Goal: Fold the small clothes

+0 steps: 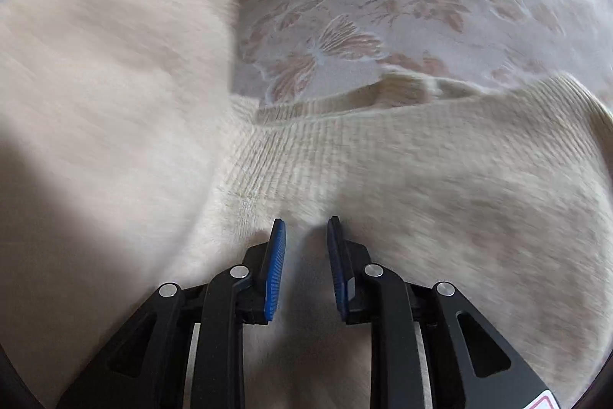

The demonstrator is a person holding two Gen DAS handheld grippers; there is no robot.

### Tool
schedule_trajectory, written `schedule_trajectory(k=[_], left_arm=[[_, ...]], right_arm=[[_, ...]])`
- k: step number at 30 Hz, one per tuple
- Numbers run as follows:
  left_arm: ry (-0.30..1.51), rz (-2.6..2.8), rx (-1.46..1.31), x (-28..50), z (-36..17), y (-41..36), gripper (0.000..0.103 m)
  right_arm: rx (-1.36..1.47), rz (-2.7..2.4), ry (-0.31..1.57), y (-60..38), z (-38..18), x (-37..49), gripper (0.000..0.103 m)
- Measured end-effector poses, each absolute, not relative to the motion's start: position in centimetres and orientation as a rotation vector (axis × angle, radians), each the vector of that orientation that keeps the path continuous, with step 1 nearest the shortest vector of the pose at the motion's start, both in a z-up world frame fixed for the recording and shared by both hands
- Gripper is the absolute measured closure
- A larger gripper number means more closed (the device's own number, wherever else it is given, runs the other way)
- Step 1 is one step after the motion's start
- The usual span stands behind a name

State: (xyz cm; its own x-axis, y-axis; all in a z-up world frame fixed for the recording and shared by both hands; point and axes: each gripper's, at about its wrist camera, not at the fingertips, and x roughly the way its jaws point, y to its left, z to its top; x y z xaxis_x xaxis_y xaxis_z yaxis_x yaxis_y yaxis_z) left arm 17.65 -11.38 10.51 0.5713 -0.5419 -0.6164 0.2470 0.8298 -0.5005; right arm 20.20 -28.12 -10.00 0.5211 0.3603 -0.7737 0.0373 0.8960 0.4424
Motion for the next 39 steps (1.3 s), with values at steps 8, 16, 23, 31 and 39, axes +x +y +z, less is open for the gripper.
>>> schedule_trajectory(k=[8,16,23,31,39], left_arm=[[0.977,-0.528,-0.192,13.7,4.5,-18.4,0.032],[0.936,-0.376,0.045,8.4,1.9,-12.1,0.012],[0.956,-0.27,0.092,10.1,-0.6,-8.5,0.012],[1.017,-0.325,0.091,12.0,-3.5,-10.0,0.012],[1.082,-0.318,0.027,13.5,-4.7,-9.1,0.018]], right_arm=[[0.519,0.023,0.992,-42.9,-7.8,7.5,0.066],[0.63,0.16,0.961,-41.1,-5.0,5.2,0.028],[0.608,0.128,0.946,-35.4,-0.9,8.9,0.026],[0.407,0.131,1.214,-31.2,-6.4,15.5,0.059],[0.35,0.033,0.916,-35.7,1.6,12.9,0.103]])
